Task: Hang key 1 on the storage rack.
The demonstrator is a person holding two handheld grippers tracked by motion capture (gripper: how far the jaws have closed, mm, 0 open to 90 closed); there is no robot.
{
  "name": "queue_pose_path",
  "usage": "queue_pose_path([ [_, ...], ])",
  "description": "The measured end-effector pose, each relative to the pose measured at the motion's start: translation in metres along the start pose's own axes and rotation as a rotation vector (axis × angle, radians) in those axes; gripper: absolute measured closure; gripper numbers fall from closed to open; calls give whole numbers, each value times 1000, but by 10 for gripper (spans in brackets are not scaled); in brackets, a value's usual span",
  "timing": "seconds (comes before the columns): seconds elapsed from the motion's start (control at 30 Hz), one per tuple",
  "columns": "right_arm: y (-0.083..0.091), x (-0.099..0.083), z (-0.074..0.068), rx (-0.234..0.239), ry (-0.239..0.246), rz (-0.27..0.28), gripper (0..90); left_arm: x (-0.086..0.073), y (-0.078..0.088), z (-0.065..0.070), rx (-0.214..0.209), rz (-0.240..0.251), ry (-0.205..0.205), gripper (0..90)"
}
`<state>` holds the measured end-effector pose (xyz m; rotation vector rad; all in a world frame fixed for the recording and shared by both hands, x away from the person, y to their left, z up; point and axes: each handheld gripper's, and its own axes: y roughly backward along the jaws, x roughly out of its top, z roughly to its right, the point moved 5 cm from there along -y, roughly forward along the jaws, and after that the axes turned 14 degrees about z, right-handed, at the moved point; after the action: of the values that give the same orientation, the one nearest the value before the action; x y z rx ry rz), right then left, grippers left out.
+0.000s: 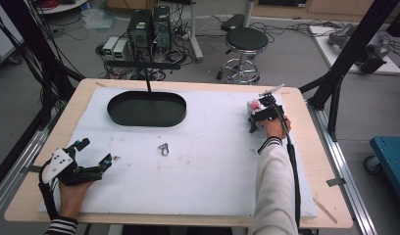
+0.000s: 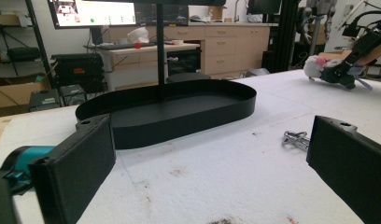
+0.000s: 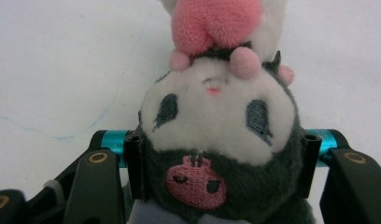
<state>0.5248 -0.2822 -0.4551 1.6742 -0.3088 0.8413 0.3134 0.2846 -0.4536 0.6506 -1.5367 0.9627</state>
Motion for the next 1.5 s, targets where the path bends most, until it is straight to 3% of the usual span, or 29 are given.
queue_pose_path([
  [0.4,25,6,-8,73,32,90,402,0,-1,0,-15,0,6,17],
  [0.43,31,7,-11,89,56,112,402,0,-1,1,-19,-9,2,17],
  [0.6,45,11,-18,126,80,150,400,1,-3,1,-32,-1,-5,17],
  [0.7,57,15,-25,173,95,196,399,1,-4,-2,-30,-22,-10,17],
  [0.8,61,17,-30,190,116,214,399,5,-6,-3,-45,-32,-6,17],
  [0.93,68,20,-41,226,165,233,399,15,-13,-3,-78,-46,11,17],
  [0.97,72,21,-48,248,177,242,397,21,-18,-2,-106,-59,7,17],
  [1.0,72,21,-48,248,177,242,397,21,-18,-2,-106,-59,7,17],
  [1.1,80,22,-63,291,235,255,395,32,-28,-2,-162,-94,7,17],
  [1.2,84,23,-71,313,256,268,396,37,-32,-2,-186,-107,12,17],
  [1.23,89,23,-78,338,275,277,395,43,-36,-1,-211,-110,15,17],
  [1.5,108,24,-102,430,308,319,396,58,-53,7,-292,-120,26,17],
])
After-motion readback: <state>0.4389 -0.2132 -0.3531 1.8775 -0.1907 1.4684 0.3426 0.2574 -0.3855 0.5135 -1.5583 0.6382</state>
